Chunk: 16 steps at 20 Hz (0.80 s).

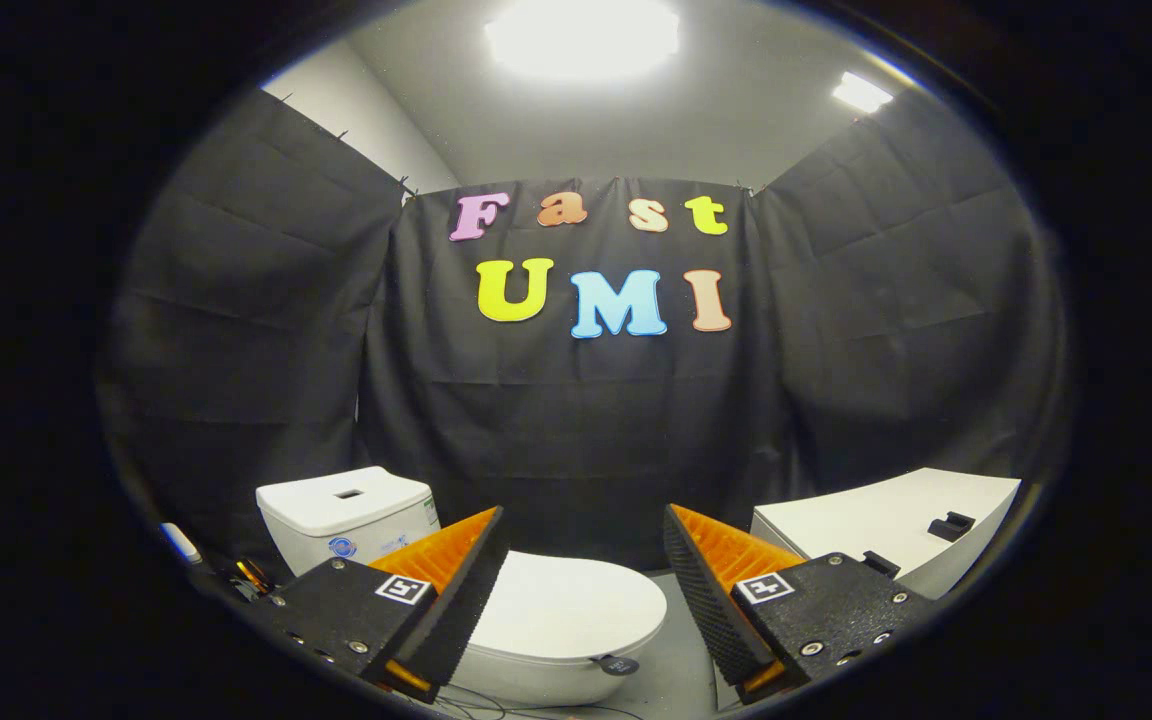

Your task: Open the toilet lid.

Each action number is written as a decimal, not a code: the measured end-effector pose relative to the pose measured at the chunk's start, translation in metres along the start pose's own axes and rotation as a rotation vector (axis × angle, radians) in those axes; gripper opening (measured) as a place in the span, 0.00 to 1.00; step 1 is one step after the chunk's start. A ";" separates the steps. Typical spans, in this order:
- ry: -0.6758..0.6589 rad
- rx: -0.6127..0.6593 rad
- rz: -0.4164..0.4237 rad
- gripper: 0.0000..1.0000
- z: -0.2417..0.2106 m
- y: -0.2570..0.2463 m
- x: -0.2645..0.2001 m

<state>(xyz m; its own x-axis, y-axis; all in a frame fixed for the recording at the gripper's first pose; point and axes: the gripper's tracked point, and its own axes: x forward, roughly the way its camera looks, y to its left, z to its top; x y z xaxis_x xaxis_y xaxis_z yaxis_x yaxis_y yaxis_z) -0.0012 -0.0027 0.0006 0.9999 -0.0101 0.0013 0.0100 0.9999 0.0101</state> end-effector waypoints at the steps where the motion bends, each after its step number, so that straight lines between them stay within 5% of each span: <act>1: -0.001 0.000 0.000 0.95 0.000 -0.001 -0.001; 7: -0.001 0.047 0.023 0.95 -0.002 0.001 0.002; 16: 0.030 0.240 -0.059 0.94 -0.017 -0.023 0.029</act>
<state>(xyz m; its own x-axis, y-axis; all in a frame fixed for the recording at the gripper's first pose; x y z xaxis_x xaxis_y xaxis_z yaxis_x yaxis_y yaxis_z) 0.0275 -0.0258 -0.0169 0.9973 -0.0641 -0.0356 0.0709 0.9667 0.2461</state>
